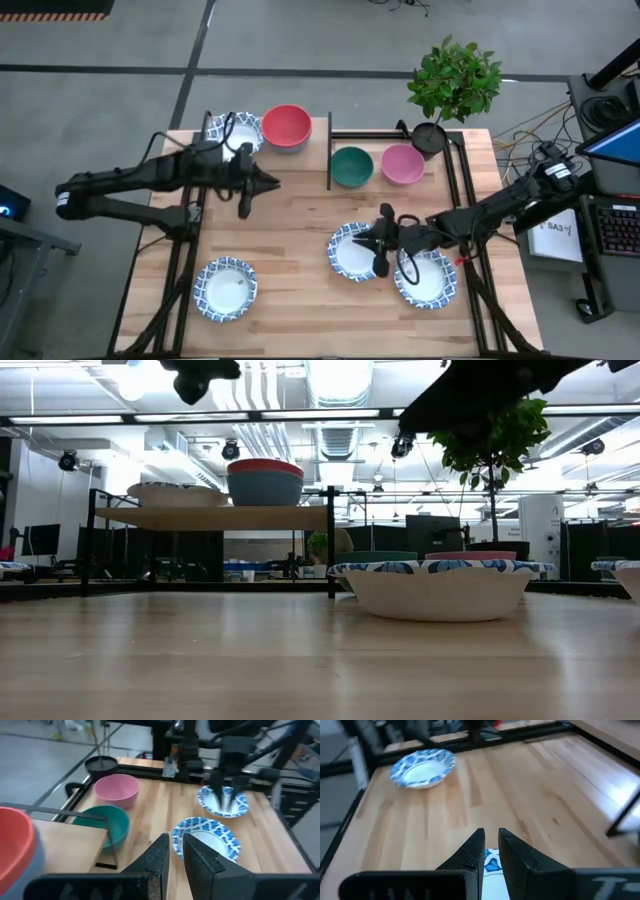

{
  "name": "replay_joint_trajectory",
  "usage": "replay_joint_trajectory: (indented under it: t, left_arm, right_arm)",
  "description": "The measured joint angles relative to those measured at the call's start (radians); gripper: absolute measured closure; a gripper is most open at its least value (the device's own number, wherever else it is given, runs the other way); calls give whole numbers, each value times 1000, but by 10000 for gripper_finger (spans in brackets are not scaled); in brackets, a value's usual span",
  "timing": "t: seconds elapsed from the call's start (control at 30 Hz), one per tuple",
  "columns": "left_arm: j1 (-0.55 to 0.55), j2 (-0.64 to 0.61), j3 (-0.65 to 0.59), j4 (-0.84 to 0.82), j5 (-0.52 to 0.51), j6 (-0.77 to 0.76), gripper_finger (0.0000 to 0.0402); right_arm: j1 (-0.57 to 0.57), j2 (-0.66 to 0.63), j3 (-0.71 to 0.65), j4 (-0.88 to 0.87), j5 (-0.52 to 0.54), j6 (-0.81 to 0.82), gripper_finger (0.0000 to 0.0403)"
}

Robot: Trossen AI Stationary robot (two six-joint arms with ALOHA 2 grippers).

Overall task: Place and stack bowls onto a shelf
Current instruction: Stack the top right white and blue bowl on top of the white and blue bowl

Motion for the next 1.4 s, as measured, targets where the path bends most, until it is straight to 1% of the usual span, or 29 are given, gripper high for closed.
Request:
replay_joint_trajectory:
  t: [0.07,0.17,0.23,0.3,0.43,0.6,0.73,0.83,0.93,1.0,1.13,1.2,1.3,1.4]
  left_arm:
    - [-34,-34,-35,21,-21,-5,366]
    - [-71,-87,-88,28,-70,-15,366]
    - [-84,-125,-131,38,-107,-20,366]
    - [-89,-163,-178,51,-122,-26,366]
    - [-89,-239,-285,114,-122,-66,366]
    - [-89,-317,-397,168,-121,-144,366]
    - [-90,-358,-441,143,-96,-230,366]
    - [-91,-373,-461,120,-51,-317,366]
    - [-99,-373,-486,126,-29,-366,366]
    - [-104,-365,-499,130,-28,-380,366]
    - [-111,-336,-508,167,-28,-392,366]
    - [-111,-319,-509,200,-28,-386,366]
    - [-111,-297,-502,209,-28,-365,366]
    - [-111,-280,-497,225,-28,-348,366]
  right_arm:
    - [-15,2,0,-3,18,70,360]
    - [-49,2,0,-5,17,158,360]
    - [-78,2,0,-11,15,205,360]
    - [-109,2,5,-40,3,234,360]
    - [-176,4,58,-143,-45,238,360]
    - [-269,6,160,-363,-108,160,360]
    - [-308,6,232,-507,-152,148,360]
    - [-308,11,281,-586,-163,158,360]
    - [-305,18,309,-615,-223,161,360]
    - [-301,30,327,-618,-282,176,360]
    - [-300,78,365,-737,-380,289,360]
    - [-300,108,380,-832,-385,381,359]
    - [-301,162,401,-956,-386,451,346]
    - [-301,220,407,-1026,-407,455,315]
